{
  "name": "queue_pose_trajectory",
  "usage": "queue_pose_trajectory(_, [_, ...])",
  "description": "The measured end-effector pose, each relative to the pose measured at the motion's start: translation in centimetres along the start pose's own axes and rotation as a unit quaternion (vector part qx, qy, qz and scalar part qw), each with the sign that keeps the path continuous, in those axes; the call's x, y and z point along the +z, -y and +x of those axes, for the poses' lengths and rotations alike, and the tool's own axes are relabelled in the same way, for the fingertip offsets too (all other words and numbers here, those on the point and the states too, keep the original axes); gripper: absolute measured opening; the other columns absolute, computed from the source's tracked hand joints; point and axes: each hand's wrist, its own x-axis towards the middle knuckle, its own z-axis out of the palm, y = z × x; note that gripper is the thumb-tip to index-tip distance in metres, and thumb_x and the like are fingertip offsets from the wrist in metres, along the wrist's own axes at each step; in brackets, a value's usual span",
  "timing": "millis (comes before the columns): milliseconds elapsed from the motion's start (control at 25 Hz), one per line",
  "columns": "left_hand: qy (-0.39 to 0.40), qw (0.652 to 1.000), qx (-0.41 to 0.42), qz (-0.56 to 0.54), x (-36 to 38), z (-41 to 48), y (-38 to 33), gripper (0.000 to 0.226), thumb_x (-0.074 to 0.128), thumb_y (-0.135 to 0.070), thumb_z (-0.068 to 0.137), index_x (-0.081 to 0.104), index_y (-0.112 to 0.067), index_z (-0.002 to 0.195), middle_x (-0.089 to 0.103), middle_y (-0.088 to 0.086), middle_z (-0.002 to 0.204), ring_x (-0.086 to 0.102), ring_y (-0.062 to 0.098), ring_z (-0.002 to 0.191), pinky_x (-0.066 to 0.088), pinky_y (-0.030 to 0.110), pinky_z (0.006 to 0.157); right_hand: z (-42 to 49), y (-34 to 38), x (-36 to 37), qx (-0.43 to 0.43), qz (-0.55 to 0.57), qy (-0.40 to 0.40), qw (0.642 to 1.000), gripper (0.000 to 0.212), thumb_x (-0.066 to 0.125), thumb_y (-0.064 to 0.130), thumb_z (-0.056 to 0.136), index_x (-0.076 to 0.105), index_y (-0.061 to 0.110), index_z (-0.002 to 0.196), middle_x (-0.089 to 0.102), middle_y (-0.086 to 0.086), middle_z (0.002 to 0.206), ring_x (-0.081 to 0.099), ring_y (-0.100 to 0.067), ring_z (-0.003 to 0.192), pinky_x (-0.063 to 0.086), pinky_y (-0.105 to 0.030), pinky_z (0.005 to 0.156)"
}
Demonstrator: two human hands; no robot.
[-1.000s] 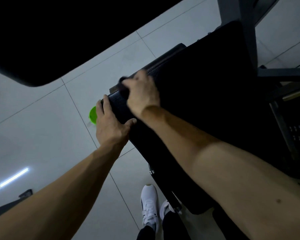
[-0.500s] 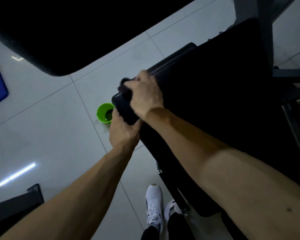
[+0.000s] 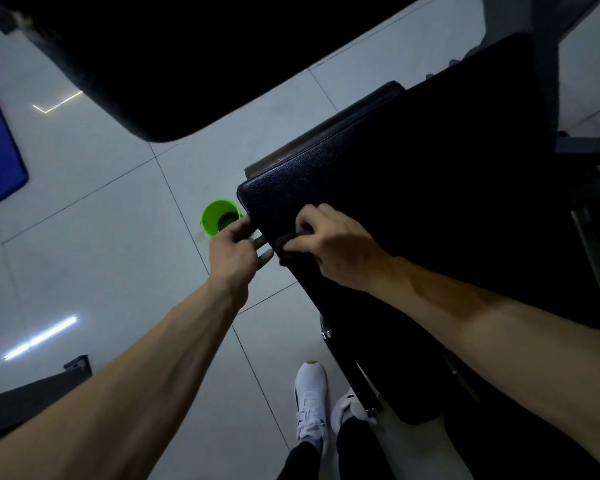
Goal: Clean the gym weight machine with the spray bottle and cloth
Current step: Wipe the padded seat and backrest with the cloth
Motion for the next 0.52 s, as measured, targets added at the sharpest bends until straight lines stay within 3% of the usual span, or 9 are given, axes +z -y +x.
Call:
queue_pose_trajectory(120, [-0.011,1.000,-0.020,-0.018,-0.1,0.1,-0.1,0.063,0.027,0.019,0.092,0.068,-0.021,0.117,0.070,0.000,0.127,0.073,0.007,0.086,0.063,0.035,0.077,6.2,-2.1,-2.1,0.194,0.039,-0.129,0.972,0.035,0.050,0.029,0.094,0.074,0.031,0.119,0.055,-0.005,0.113,0.054,-0.026,0.102,0.050,-0.043,0.091])
queue_pose_trajectory(200, [-0.018,0.999,-0.031,-0.037,0.0,0.0,0.0,0.057,0.025,0.012,0.100,0.067,-0.021,0.119,0.070,0.000,0.126,0.072,0.011,0.093,0.063,0.037,0.079,9.6,-2.1,-3.1,0.309,0.065,-0.169,0.934,0.040,0.056,0.014,0.095,0.071,0.033,0.126,0.053,-0.005,0.120,0.052,-0.027,0.112,0.047,-0.036,0.104])
queue_pose_trajectory(240, [-0.022,0.998,-0.036,-0.047,0.0,0.0,-0.1,0.054,0.025,0.008,0.102,0.067,-0.022,0.118,0.071,0.000,0.125,0.072,0.012,0.095,0.063,0.037,0.077,10.0,-1.3,-2.6,0.301,0.063,-0.158,0.938,0.043,0.056,0.008,0.093,0.072,0.033,0.125,0.053,-0.005,0.119,0.052,-0.028,0.110,0.048,-0.038,0.101])
queue_pose_trajectory(360, [-0.033,0.995,-0.059,-0.072,0.1,0.0,-0.6,0.049,0.030,0.002,0.103,0.069,-0.024,0.112,0.072,0.001,0.118,0.069,0.016,0.094,0.063,0.035,0.069,5.0,2.7,1.0,0.139,0.036,-0.105,0.984,0.037,0.047,0.015,0.093,0.076,0.031,0.111,0.054,-0.007,0.107,0.051,-0.031,0.093,0.050,-0.043,0.073])
queue_pose_trajectory(440, [-0.031,0.995,-0.067,-0.065,0.0,-0.1,-0.7,0.050,0.031,0.002,0.100,0.071,-0.026,0.110,0.074,-0.004,0.115,0.069,0.014,0.095,0.063,0.036,0.070,0.1,3.3,2.1,0.036,0.000,-0.022,0.999,0.032,0.046,0.023,0.097,0.075,0.028,0.110,0.055,-0.005,0.107,0.052,-0.029,0.092,0.051,-0.043,0.069])
queue_pose_trajectory(520, [-0.024,0.996,-0.064,-0.062,0.2,-0.1,-0.6,0.054,0.030,0.003,0.098,0.072,-0.026,0.112,0.073,-0.005,0.120,0.070,0.014,0.104,0.063,0.040,0.081,-1.7,1.4,0.8,-0.021,-0.034,0.036,0.999,0.030,0.049,0.029,0.096,0.076,0.029,0.112,0.056,-0.004,0.108,0.054,-0.028,0.095,0.054,-0.042,0.072])
